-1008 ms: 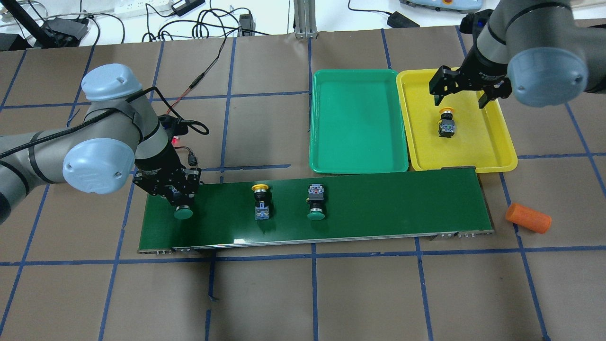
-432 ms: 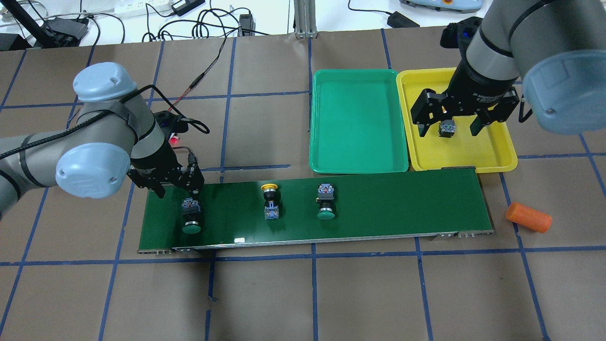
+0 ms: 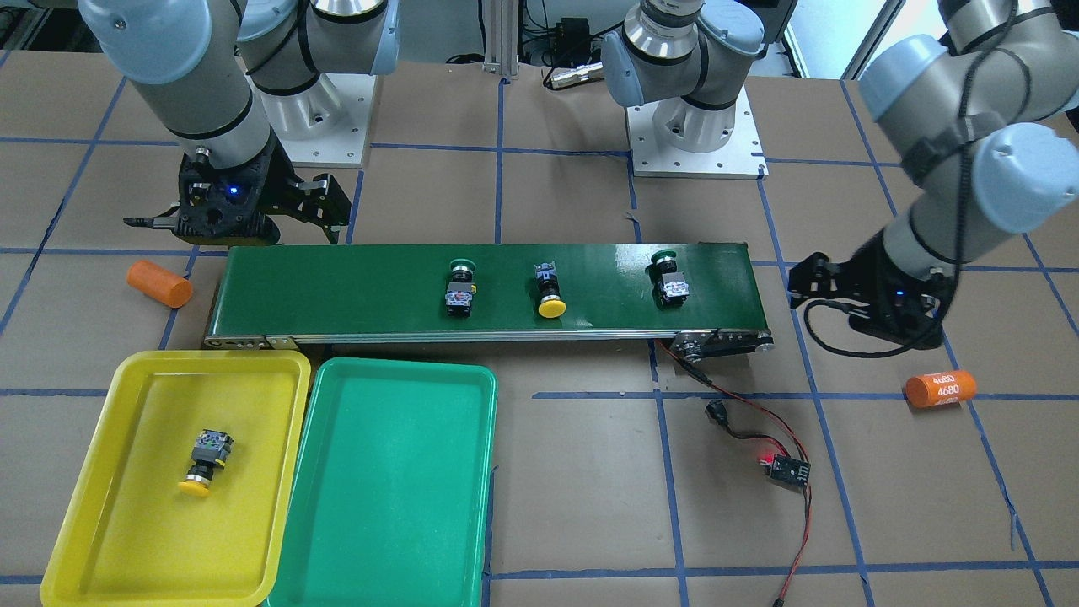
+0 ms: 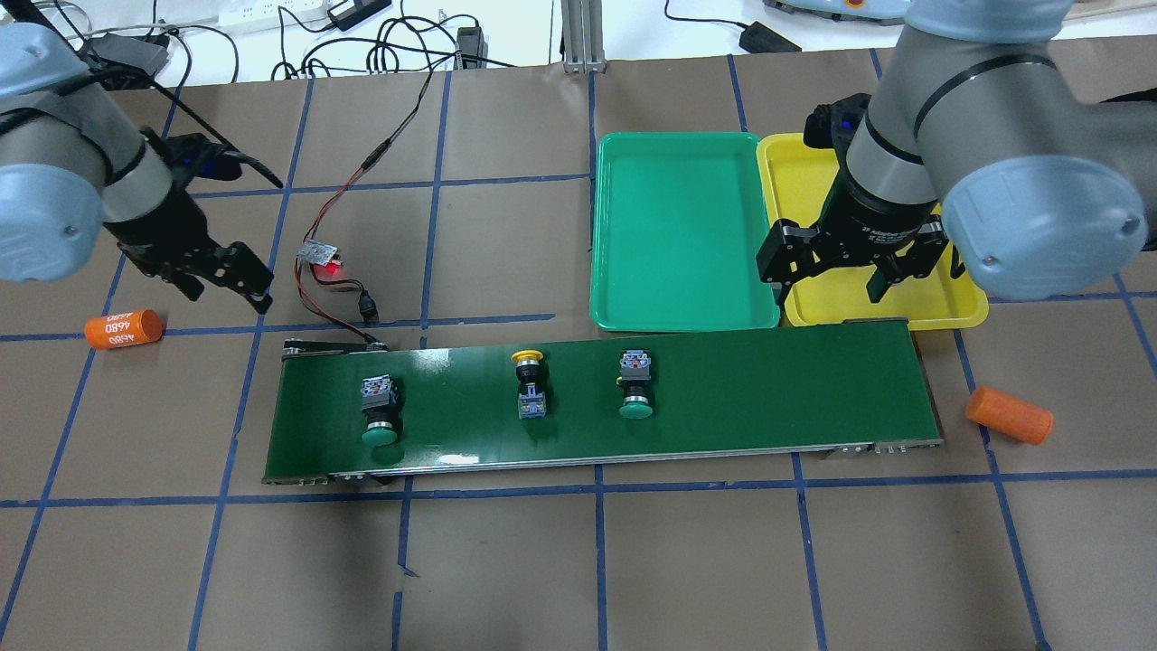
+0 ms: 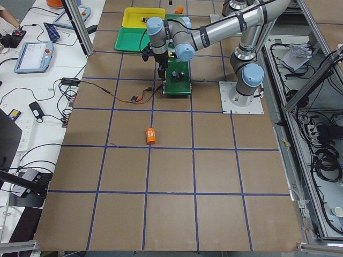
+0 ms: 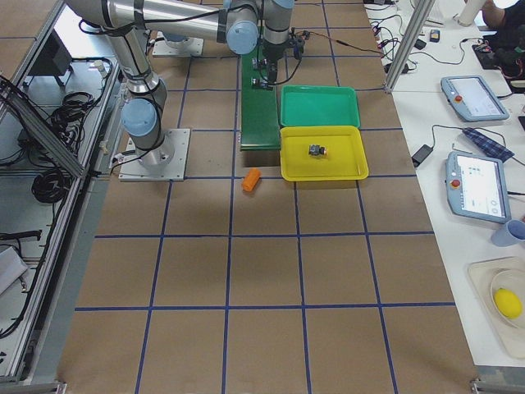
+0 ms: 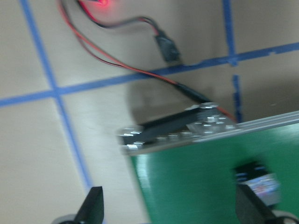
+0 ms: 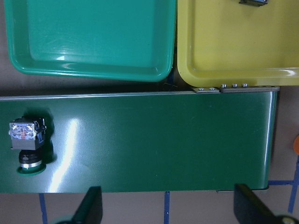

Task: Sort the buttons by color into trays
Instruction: 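Lower right gripper onto green-capped button while left gripper reaches orange cylinder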

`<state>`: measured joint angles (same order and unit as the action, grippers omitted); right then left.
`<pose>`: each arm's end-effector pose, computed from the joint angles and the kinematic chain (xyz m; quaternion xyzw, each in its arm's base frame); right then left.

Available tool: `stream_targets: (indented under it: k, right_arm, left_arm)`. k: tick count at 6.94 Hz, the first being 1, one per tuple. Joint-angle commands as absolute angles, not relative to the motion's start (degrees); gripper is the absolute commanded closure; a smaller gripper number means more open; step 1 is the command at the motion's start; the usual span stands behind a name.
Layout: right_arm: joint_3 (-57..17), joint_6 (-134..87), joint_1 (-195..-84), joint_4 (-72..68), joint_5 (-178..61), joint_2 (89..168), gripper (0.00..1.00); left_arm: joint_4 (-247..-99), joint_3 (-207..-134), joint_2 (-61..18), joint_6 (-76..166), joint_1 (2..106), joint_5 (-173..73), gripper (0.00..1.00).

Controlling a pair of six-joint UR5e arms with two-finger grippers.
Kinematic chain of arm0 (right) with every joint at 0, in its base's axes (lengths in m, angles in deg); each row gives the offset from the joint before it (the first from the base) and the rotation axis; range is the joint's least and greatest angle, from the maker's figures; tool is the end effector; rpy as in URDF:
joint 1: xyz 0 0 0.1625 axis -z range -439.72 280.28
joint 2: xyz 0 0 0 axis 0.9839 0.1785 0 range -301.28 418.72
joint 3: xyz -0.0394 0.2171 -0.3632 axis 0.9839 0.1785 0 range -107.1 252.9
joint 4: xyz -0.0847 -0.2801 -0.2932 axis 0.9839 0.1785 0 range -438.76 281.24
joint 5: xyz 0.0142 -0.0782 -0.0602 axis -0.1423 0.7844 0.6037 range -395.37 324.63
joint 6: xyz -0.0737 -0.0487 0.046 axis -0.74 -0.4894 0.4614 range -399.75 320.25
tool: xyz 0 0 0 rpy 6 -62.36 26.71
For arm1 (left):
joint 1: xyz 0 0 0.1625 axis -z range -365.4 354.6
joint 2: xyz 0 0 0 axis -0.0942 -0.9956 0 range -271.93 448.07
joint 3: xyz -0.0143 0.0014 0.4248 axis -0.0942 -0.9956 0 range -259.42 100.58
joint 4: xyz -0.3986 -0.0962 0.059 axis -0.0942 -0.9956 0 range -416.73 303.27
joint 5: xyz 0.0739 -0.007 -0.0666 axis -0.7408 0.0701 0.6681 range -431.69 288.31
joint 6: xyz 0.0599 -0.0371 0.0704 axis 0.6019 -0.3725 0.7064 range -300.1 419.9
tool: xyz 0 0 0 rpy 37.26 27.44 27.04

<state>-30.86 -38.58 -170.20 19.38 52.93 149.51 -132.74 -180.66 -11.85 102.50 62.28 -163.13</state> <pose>0.1402 -0.4661 0.3918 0.0066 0.9990 0.0424 0.0143 0.0785 -0.5357 0.3284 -0.1765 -0.9822 -0.0594 0.0230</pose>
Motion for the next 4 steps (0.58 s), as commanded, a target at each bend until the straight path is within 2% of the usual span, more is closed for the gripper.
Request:
stream_targets:
  k: [1, 4]
  right_arm:
    - [-31.3, -36.3, -172.6, 25.1, 52.8, 147.1, 0.00]
    - [-32.8, -30.2, -177.7, 28.2, 52.9, 141.4, 0.00]
  left_arm:
    - [-122.6, -180.0, -17.5, 133.0, 52.0, -163.4, 0.00]
    - [-108.2, -179.1, -25.6, 164.7, 47.2, -162.9, 0.00]
